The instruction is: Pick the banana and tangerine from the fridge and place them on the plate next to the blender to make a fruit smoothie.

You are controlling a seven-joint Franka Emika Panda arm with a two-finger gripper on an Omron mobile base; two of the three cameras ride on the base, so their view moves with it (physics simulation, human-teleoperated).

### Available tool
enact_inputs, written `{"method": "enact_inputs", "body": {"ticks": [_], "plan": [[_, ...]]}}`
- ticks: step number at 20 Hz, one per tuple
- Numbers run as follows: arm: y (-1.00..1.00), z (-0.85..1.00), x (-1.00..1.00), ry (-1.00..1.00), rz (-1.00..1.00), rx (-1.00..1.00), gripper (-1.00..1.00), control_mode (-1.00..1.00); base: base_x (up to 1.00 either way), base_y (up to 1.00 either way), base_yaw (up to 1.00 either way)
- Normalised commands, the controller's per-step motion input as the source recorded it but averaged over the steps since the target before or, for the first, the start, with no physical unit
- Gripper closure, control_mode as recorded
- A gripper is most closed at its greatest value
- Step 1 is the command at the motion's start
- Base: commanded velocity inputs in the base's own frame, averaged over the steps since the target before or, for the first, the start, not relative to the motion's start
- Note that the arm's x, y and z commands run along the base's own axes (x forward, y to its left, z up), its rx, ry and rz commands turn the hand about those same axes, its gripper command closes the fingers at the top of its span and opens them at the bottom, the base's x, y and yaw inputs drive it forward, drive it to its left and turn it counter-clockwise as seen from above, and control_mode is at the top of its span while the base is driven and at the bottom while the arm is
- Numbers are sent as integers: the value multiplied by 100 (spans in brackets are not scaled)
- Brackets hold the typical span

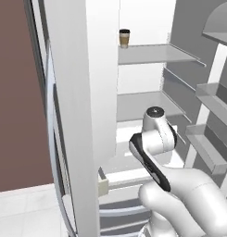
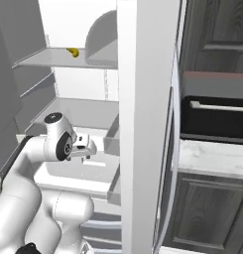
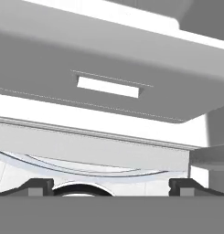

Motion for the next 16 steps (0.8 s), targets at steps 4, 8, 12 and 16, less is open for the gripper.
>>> {"method": "enact_inputs", "body": {"ticks": [4, 8, 12, 16], "plan": [[0, 0, 0, 0, 0, 0, -100, 100, 54, 27, -3], [0, 0, 0, 0, 0, 0, -100, 100, 58, 32, -1], [0, 0, 0, 0, 0, 0, -100, 100, 56, 22, 0], [9, 25, 11, -1, 0, 0, -100, -100, 40, 25, 0]]}}
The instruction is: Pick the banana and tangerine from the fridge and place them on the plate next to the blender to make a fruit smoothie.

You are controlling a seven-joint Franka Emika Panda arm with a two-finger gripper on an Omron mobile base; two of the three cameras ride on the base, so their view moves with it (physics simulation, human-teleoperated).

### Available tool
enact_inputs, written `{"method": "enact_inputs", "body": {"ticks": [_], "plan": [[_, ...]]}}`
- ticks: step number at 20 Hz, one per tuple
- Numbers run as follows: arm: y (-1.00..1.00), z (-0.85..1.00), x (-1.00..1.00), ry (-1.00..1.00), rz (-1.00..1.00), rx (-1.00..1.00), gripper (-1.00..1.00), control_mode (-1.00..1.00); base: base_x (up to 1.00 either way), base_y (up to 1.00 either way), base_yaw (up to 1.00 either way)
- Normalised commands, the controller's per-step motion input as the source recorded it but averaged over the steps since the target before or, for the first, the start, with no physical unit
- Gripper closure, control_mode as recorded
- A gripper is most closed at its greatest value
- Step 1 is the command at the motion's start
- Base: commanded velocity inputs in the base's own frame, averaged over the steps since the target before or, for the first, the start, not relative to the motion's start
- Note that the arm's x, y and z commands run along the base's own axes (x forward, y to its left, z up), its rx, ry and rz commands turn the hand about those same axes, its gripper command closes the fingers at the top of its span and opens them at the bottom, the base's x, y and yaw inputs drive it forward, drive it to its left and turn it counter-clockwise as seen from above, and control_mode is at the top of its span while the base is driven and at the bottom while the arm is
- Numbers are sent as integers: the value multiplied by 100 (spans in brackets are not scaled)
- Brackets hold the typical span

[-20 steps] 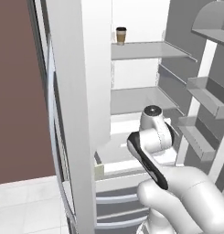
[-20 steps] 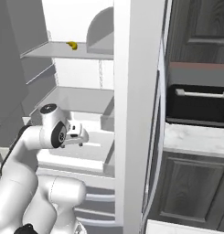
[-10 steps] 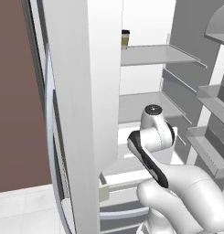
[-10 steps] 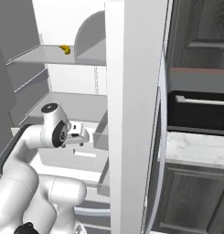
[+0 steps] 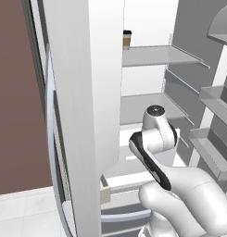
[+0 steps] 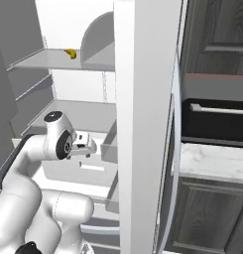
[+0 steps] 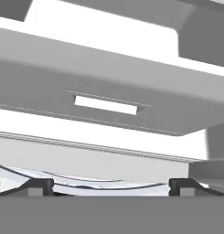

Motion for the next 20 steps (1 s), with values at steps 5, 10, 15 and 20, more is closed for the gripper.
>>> {"method": "enact_inputs", "body": {"ticks": [5, 10, 15, 20], "plan": [[16, 100, 30, -12, 4, 0, -100, -100, 0, 0, 0], [12, 100, 17, -17, 6, 0, -100, -100, 0, 0, 0], [7, 100, 13, -14, 6, 1, -100, -100, 0, 0, 0], [33, 100, 6, -17, 2, 0, -100, -100, 0, 0, 0]]}}
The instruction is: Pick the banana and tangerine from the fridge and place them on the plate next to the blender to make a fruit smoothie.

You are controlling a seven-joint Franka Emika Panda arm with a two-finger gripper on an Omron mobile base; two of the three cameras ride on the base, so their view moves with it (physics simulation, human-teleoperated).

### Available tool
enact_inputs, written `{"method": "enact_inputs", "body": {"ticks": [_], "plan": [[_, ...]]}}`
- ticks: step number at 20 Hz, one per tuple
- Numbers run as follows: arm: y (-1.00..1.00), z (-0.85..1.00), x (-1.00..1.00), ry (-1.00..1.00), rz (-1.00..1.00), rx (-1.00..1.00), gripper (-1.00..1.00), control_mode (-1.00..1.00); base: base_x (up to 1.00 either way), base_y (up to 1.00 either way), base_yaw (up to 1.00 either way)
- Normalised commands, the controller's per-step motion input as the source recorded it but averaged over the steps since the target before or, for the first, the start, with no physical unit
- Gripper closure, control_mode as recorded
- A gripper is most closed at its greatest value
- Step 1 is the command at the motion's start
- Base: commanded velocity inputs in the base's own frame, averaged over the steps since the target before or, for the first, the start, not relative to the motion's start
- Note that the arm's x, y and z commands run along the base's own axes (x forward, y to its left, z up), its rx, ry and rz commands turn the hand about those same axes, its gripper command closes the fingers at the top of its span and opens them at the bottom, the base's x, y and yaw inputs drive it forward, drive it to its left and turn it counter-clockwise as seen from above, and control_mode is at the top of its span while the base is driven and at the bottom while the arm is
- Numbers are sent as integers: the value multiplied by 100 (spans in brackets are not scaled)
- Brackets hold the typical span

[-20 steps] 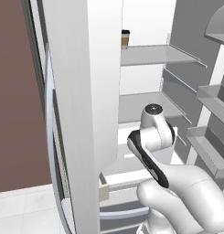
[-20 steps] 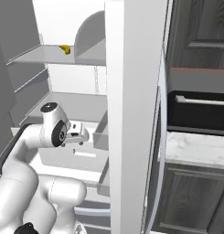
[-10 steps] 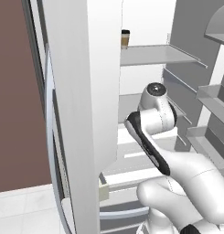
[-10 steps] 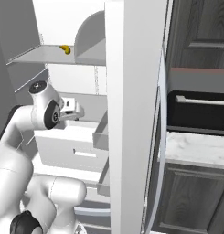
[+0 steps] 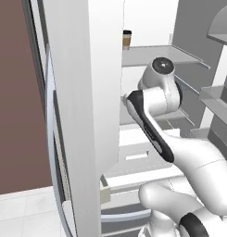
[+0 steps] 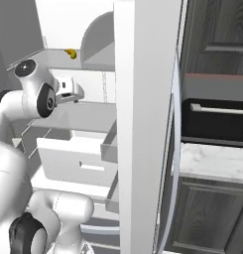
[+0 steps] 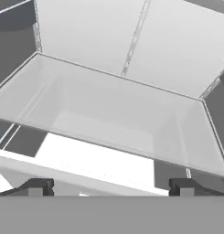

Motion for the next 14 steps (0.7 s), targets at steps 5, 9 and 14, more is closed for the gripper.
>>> {"method": "enact_inputs", "body": {"ticks": [5, 9, 14], "plan": [[33, 100, 4, -22, 0, 0, -100, -100, 0, 0, 0], [20, 100, 19, -18, 2, 1, -100, -100, 0, 0, 0], [5, 83, 50, -4, 4, 5, -100, -100, 0, 0, 0]]}}
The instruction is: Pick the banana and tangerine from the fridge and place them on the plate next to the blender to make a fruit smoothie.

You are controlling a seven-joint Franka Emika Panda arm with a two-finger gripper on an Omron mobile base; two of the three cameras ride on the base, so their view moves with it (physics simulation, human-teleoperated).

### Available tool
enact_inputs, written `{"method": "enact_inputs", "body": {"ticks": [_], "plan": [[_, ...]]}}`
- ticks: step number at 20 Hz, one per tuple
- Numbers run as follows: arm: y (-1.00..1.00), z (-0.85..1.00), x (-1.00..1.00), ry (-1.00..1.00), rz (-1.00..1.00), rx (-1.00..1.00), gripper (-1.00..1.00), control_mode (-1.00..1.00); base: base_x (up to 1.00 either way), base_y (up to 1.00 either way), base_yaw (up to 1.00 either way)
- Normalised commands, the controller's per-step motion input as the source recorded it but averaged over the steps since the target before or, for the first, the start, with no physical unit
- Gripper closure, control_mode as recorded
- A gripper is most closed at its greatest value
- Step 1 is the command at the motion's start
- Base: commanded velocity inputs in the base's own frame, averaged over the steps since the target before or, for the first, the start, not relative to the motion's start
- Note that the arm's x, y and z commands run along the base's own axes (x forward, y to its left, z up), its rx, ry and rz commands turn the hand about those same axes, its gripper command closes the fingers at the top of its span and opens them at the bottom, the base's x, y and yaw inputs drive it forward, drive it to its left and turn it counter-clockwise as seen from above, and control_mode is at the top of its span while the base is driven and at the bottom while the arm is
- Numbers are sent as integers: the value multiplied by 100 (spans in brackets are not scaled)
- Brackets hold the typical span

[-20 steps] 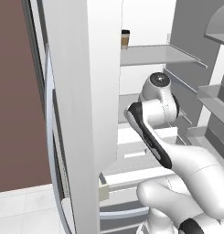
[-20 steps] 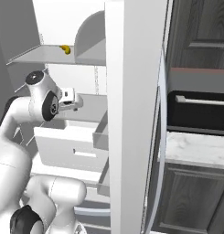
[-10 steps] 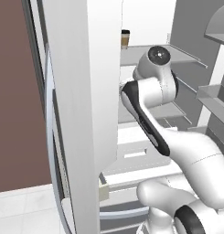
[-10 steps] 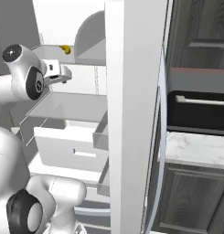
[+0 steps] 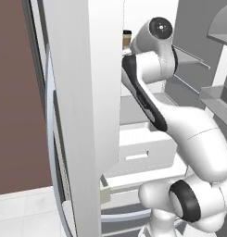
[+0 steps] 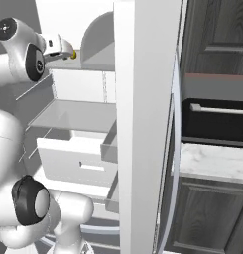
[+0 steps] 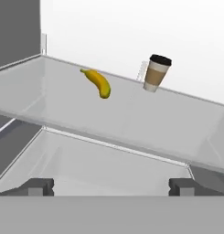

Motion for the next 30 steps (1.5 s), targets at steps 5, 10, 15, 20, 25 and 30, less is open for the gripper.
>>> {"method": "enact_inputs", "body": {"ticks": [5, 10, 15, 20, 25, 30], "plan": [[25, 14, 87, 9, 3, 1, -100, -100, 0, 0, 0], [20, -16, 82, 16, 1, 0, -100, -100, 0, 0, 0], [8, -23, 78, 15, 0, 0, -100, -100, 0, 0, 0], [6, -16, 61, 5, 0, 0, -100, -100, 0, 0, 0], [3, -8, 49, 0, 0, 0, -100, -100, 0, 0, 0], [6, -22, 43, 0, 0, 0, -100, -100, 0, 0, 0]]}}
